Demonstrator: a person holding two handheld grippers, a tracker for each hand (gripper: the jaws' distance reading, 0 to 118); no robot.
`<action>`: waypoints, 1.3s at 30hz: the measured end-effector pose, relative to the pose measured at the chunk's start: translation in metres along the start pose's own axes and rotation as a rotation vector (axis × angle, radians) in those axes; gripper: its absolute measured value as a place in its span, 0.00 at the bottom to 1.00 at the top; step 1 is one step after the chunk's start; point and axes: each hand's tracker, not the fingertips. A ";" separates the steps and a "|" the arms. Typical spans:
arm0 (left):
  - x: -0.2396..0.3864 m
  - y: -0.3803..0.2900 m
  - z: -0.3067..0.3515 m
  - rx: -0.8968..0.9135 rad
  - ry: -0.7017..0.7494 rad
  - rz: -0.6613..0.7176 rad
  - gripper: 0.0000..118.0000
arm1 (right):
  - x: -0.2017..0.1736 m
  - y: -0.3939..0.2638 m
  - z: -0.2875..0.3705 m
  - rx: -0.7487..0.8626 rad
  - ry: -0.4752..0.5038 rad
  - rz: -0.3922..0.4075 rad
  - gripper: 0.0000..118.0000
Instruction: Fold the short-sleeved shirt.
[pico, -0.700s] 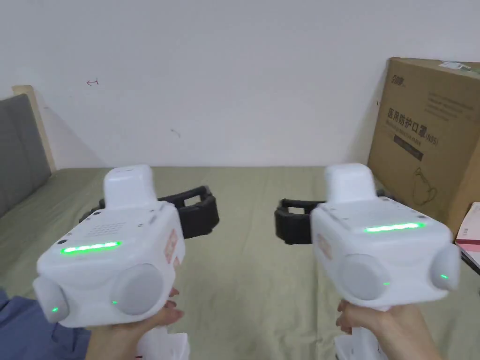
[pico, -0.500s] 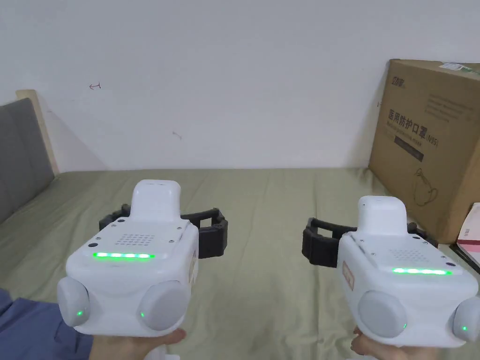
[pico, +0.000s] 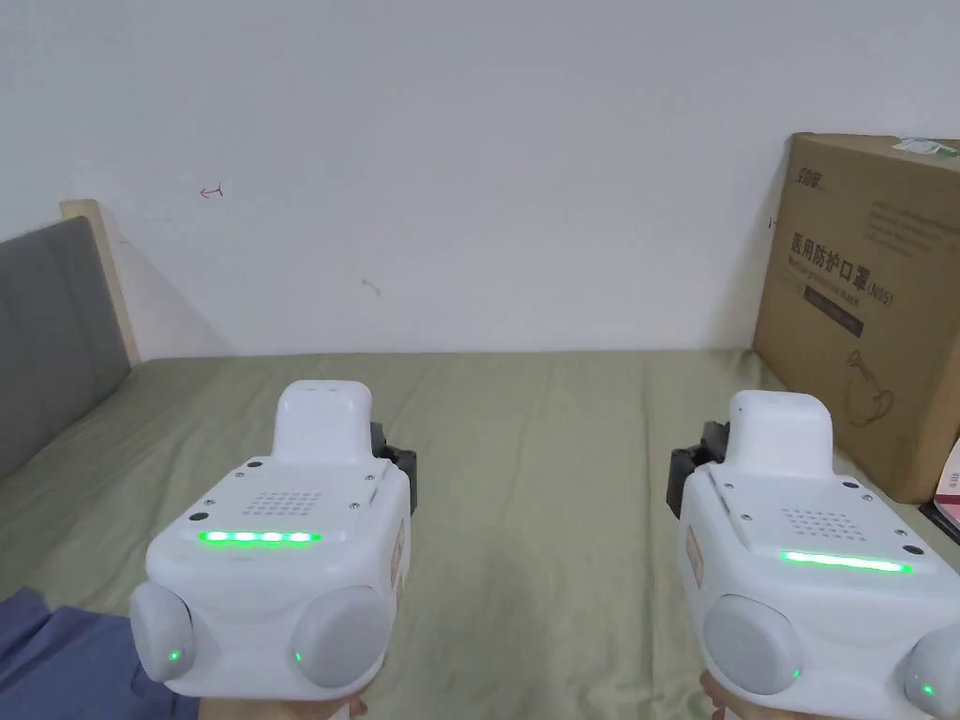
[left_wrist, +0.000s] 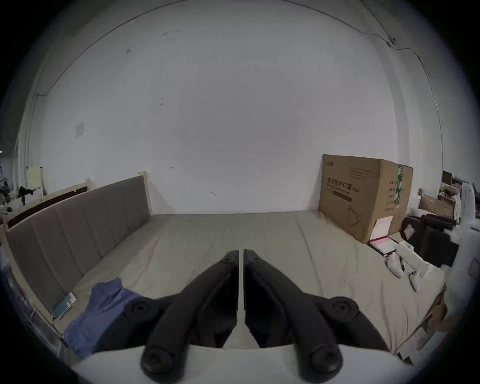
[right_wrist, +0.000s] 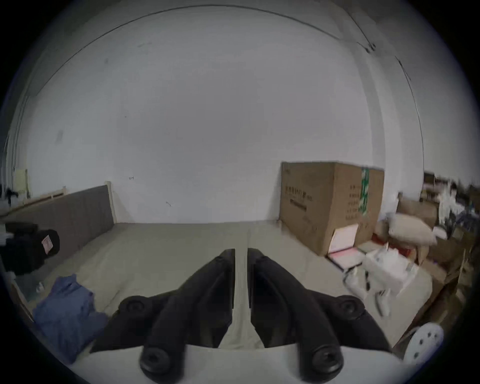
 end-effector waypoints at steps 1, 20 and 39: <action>0.000 0.000 0.000 -0.005 -0.007 -0.005 0.00 | -0.002 -0.002 0.000 0.010 -0.022 0.016 0.03; -0.028 0.013 0.013 0.033 -0.002 0.029 0.00 | -0.041 0.023 0.007 0.060 0.048 0.110 0.01; -0.182 -0.016 0.080 -0.129 0.470 0.117 0.00 | -0.210 -0.007 0.002 -0.052 0.594 0.225 0.01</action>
